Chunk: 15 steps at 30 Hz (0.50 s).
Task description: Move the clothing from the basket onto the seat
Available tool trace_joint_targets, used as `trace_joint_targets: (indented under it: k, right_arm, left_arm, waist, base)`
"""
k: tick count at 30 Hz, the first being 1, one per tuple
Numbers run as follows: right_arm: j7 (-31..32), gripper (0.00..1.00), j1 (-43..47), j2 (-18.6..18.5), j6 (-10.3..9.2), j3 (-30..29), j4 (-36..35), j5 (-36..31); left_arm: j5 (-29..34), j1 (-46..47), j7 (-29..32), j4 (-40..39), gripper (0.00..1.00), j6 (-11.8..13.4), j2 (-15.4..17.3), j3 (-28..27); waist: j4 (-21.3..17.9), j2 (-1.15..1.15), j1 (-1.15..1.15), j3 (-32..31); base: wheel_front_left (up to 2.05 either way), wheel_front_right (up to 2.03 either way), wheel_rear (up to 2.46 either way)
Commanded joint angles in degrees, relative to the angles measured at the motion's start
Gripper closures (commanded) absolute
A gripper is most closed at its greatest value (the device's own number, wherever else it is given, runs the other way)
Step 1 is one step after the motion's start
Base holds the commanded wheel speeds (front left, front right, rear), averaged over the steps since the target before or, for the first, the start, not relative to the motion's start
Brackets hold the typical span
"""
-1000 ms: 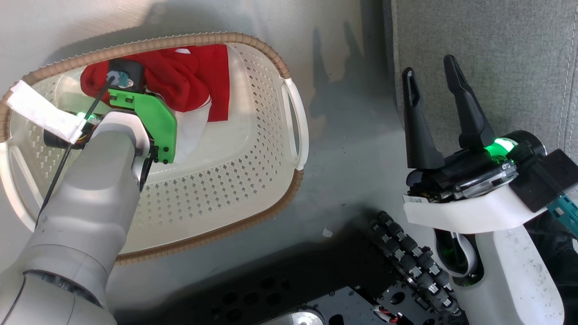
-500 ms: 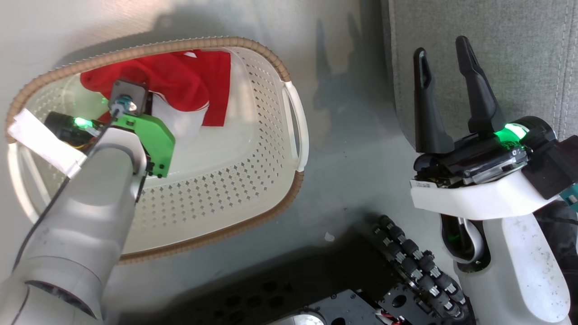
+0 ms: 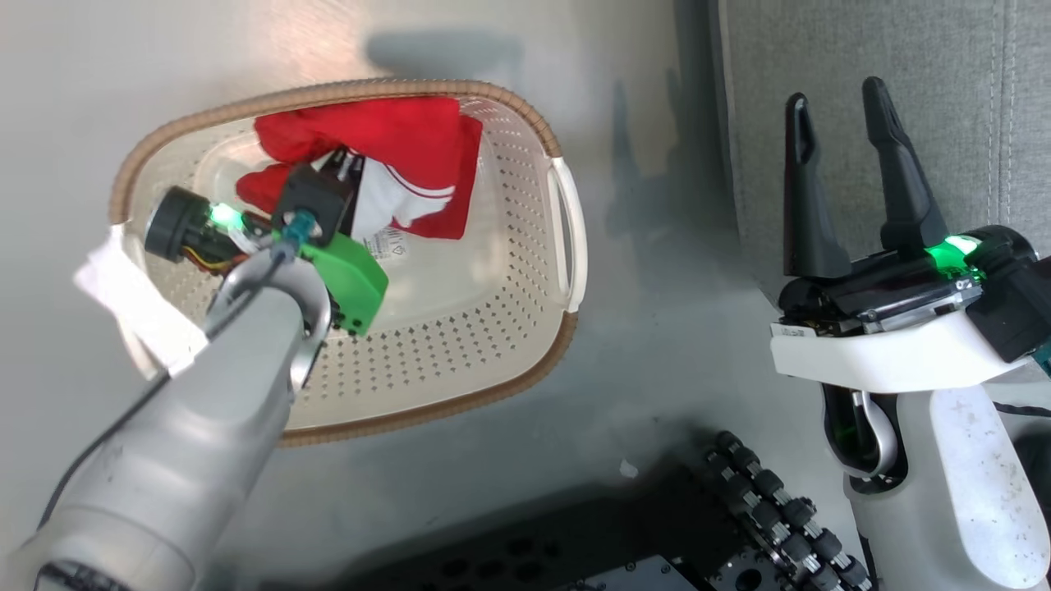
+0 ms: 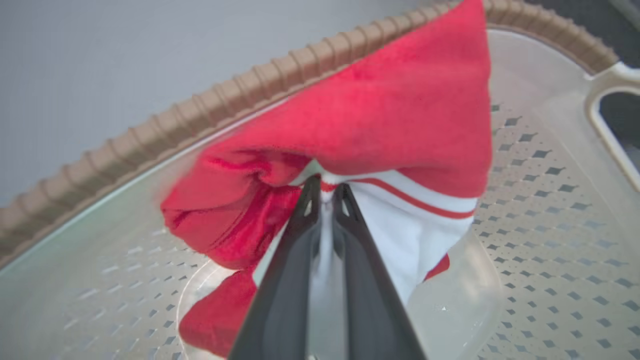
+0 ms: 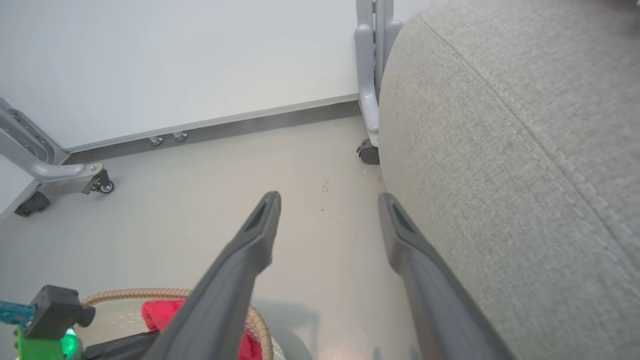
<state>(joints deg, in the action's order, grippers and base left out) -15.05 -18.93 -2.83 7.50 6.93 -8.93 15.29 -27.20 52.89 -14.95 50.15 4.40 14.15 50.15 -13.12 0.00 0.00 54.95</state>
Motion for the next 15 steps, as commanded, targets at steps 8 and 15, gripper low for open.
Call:
trace_joint_targets:
  k: [8,15]
  right_arm:
    - [0.20,0.00,2.43,-0.12,-0.02,-1.96,0.99,-2.07]
    - [2.92,0.00,5.37,-0.13,-0.03,-4.67,-0.47,-4.04]
  left_arm:
    - [3.91,-8.02,-0.32,-14.55,1.00,2.23,2.95,-3.14]
    - [7.49,-15.36,-0.33,-29.33,1.00,2.20,2.11,-8.15]
  waist:
    - [3.58,0.00,0.00,-6.96]
    - [6.88,0.00,0.00,-15.41]
  base:
    - [0.00,0.00,0.00]
    - [0.00,0.00,0.00]
